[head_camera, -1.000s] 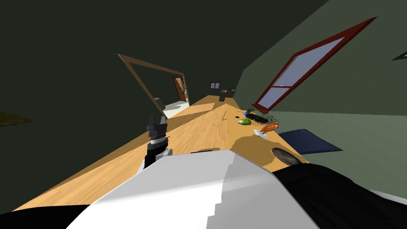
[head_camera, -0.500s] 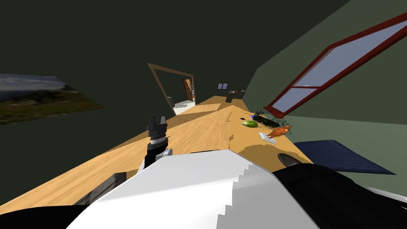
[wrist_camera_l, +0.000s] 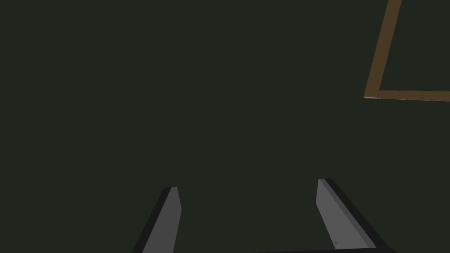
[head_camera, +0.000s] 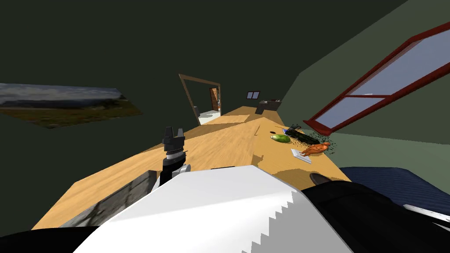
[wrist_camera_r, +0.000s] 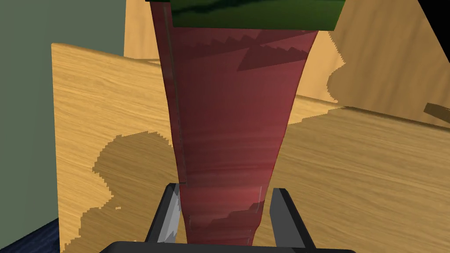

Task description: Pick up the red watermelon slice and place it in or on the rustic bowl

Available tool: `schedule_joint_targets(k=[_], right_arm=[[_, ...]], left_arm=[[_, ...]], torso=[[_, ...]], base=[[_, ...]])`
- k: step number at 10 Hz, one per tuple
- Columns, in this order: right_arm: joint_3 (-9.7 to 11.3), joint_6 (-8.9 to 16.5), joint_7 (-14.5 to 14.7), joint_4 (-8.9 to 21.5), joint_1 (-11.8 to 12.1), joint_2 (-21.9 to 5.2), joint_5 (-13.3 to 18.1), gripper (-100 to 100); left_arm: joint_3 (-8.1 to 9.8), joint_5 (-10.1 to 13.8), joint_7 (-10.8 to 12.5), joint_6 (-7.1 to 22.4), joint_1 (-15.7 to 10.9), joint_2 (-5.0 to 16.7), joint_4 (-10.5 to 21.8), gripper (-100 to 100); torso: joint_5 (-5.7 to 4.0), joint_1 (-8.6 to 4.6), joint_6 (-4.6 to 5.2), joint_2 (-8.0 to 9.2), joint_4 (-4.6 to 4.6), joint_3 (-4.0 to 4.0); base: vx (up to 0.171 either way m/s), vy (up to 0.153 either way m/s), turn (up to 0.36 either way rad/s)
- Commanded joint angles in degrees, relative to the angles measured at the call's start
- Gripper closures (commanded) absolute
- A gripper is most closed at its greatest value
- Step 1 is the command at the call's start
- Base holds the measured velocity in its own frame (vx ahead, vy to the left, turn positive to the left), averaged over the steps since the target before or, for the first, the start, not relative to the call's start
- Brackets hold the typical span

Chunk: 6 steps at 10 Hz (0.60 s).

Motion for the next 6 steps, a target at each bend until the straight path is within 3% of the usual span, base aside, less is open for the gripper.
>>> schedule_joint_targets(k=[1, 4, 5, 6], right_arm=[[-0.6, -1.4, -2.9, 1.1, -1.3, 0.1, 0.2, 100], [-1.2, -2.4, -7.3, 1.2, -1.9, -0.1, 0.2, 100], [-1.2, -2.4, -7.6, 1.2, -1.9, -0.1, 0.2, 100], [-1.7, -3.4, -9.9, 1.1, -2.5, -0.4, 0.1, 100]], left_arm=[[0.00, 0.0, 0.0, 0.0, 0.0, 0.0, 0.0, 0], [0.00, 0.0, 0.0, 0.0, 0.0, 0.0, 0.0, 0], [0.00, 0.0, 0.0, 0.0, 0.0, 0.0, 0.0, 0], [0.01, 0.0, 0.0, 0.0, 0.0, 0.0, 0.0, 0]], torso=[[0.00, 0.00, 0.00, 0.00, 0.00, 0.00], [0.08, -0.01, -0.03, 0.14, 0.02, 0.07], [0.09, 0.02, 0.10, 0.10, 0.02, 0.06], [0.12, 0.13, 0.20, -0.19, -0.05, -0.10]], base=[[-0.182, -0.063, 0.323], [-0.191, -0.055, 0.214], [-0.062, -0.034, 0.013], [-0.131, -0.059, 0.243]])
